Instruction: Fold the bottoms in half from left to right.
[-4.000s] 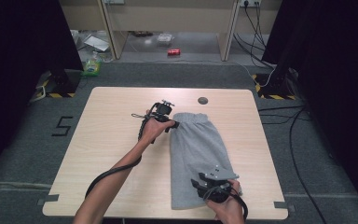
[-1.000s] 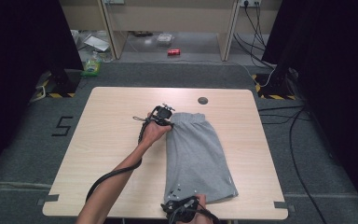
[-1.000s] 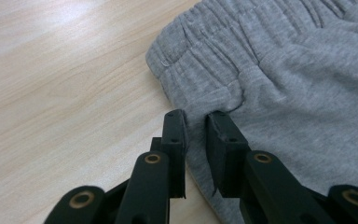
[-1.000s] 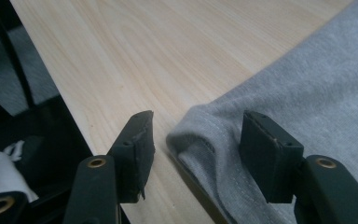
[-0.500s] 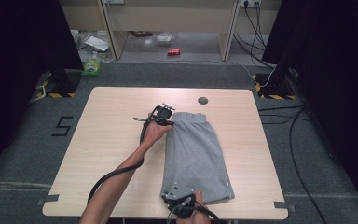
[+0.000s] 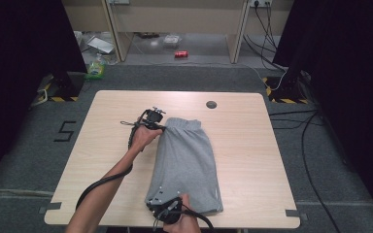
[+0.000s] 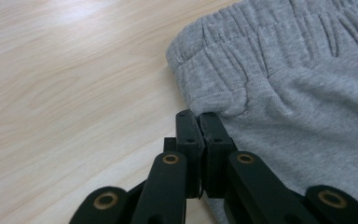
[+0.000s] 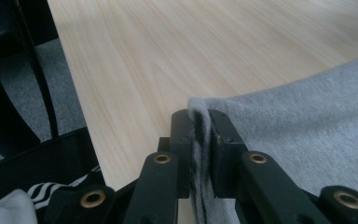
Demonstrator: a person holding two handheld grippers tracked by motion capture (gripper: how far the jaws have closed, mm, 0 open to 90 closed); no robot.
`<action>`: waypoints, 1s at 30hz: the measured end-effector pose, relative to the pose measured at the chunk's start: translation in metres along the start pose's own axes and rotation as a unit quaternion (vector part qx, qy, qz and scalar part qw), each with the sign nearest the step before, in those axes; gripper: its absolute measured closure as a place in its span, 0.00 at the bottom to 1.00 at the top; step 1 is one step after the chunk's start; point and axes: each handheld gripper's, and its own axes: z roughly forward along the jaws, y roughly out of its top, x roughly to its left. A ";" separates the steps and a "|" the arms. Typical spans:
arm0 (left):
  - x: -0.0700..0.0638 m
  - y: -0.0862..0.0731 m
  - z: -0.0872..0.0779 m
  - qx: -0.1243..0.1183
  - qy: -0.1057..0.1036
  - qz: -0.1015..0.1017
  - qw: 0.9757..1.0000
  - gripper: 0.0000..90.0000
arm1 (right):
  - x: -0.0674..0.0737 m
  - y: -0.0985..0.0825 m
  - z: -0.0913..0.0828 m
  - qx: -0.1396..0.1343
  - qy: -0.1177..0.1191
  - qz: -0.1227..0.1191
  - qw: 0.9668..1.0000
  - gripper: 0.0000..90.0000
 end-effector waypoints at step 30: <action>0.004 -0.006 -0.002 -0.002 -0.028 -0.045 0.999 0.38 | -0.103 0.007 -0.060 -0.041 -0.099 0.120 0.987 0.51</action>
